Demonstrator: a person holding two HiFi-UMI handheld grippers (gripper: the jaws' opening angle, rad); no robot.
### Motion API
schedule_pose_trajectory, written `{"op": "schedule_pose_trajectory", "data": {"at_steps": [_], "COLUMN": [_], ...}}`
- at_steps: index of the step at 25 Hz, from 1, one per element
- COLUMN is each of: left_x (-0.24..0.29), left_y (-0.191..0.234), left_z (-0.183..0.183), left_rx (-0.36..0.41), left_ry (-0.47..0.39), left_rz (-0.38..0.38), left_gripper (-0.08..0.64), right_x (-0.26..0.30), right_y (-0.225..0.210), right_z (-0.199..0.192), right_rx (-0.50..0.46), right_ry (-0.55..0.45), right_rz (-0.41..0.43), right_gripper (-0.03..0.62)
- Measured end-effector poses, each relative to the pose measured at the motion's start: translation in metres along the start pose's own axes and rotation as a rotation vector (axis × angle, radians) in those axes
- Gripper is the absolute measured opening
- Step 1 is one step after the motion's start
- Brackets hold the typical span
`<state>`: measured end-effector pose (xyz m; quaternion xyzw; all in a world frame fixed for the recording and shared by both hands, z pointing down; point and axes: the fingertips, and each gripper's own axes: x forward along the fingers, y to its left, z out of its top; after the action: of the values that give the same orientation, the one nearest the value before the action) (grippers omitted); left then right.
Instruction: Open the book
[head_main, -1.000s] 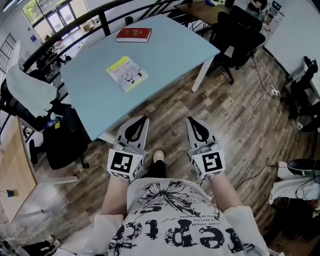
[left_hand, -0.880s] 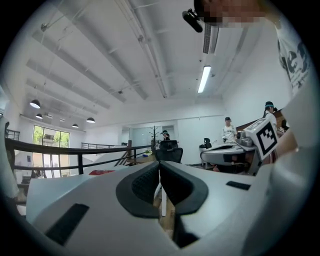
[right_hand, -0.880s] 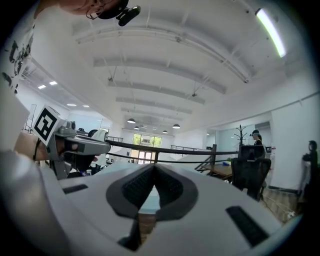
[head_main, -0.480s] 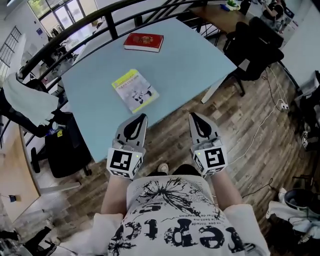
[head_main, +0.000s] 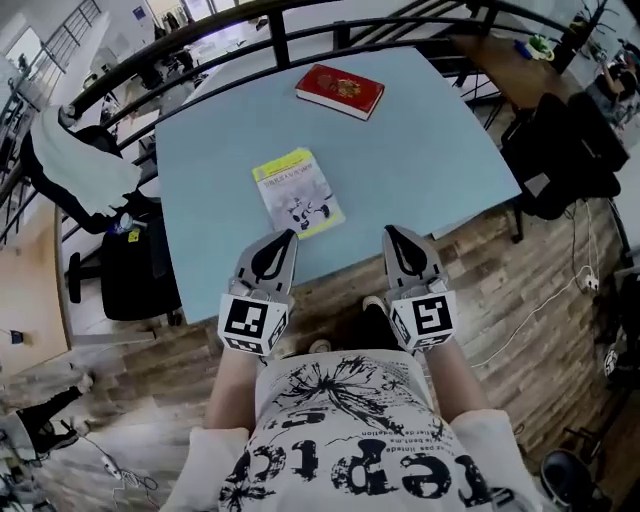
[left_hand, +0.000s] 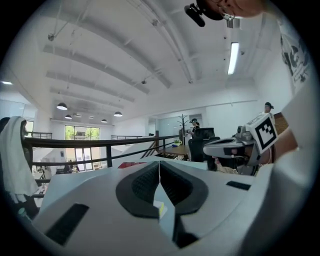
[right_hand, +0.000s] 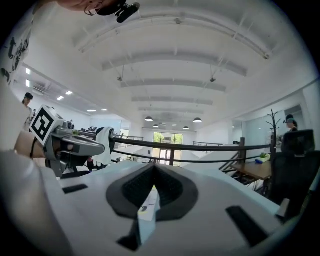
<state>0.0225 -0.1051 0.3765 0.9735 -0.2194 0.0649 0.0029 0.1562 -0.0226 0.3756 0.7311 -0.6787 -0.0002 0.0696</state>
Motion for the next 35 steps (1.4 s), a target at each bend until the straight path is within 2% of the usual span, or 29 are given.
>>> {"op": "schedule_pose_trajectory", "data": {"at_steps": [8, 13, 20, 22, 24, 29, 35], "left_x": [0.060, 0.096, 0.143, 0.156, 0.166, 0.187, 0.202], "left_y": [0.015, 0.012, 0.003, 0.000, -0.004, -0.007, -0.001], "left_z": [-0.025, -0.068, -0.133, -0.152, -0.170, -0.207, -0.233], "left_rx": [-0.074, -0.148, -0.241, -0.252, -0.256, -0.231, -0.212], "left_ry": [0.072, 0.156, 0.286, 0.327, 0.370, 0.460, 0.562], "left_rz": [0.240, 0.345, 0.382, 0.382, 0.375, 0.363, 0.383], "left_gripper": [0.021, 0.021, 0.021, 0.053, 0.105, 0.166, 0.170], "right_x": [0.069, 0.102, 0.134, 0.141, 0.146, 0.156, 0.165], "right_y": [-0.047, -0.069, -0.092, -0.098, -0.104, -0.117, -0.126], "right_z": [-0.011, -0.030, -0.065, -0.074, -0.084, -0.103, -0.116], "right_rx": [-0.027, -0.044, -0.051, -0.048, -0.050, -0.063, -0.059], "right_ry": [0.023, 0.052, 0.110, 0.123, 0.134, 0.170, 0.201], "right_rz": [0.247, 0.379, 0.484, 0.500, 0.511, 0.519, 0.507], "right_gripper": [0.011, 0.011, 0.011, 0.011, 0.011, 0.011, 0.011]}}
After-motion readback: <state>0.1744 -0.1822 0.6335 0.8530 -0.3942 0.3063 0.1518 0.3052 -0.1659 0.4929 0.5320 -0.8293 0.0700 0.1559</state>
